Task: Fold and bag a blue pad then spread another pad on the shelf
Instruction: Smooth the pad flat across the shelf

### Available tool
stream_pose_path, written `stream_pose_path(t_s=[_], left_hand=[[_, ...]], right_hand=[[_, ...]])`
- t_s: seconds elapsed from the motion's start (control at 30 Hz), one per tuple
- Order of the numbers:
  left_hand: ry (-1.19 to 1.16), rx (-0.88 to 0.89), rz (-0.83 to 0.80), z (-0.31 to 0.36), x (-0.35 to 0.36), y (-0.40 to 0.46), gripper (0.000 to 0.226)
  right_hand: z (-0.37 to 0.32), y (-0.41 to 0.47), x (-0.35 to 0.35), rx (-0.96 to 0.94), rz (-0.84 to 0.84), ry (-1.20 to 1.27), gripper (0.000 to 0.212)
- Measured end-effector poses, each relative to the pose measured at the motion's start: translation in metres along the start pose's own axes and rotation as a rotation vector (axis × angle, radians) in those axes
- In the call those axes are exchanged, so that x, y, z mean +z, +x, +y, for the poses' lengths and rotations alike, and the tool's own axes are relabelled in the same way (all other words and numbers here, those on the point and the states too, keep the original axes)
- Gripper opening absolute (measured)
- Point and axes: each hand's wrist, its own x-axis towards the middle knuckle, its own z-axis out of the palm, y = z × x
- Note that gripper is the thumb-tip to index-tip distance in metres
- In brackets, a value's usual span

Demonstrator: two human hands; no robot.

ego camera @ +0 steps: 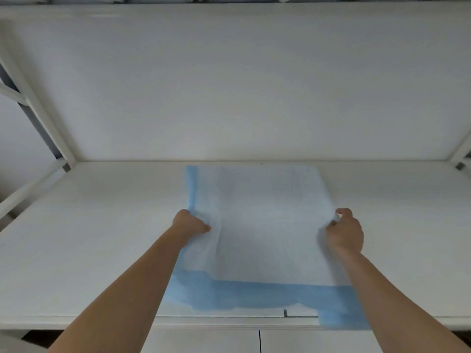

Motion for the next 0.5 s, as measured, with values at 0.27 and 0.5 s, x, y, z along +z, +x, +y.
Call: stream_pose_path(t_s=[0.27, 0.5], left_hand=[[-0.075, -0.019, 0.022, -0.003, -0.007, 0.01, 0.039], [0.186, -0.042, 0.093, -0.006, -0.022, 0.01, 0.061]], right_hand=[[-0.005, 0.007, 0.002, 0.004, -0.014, 0.036, 0.038], [-0.003, 0.008, 0.004, 0.027, 0.034, 0.09, 0.033]])
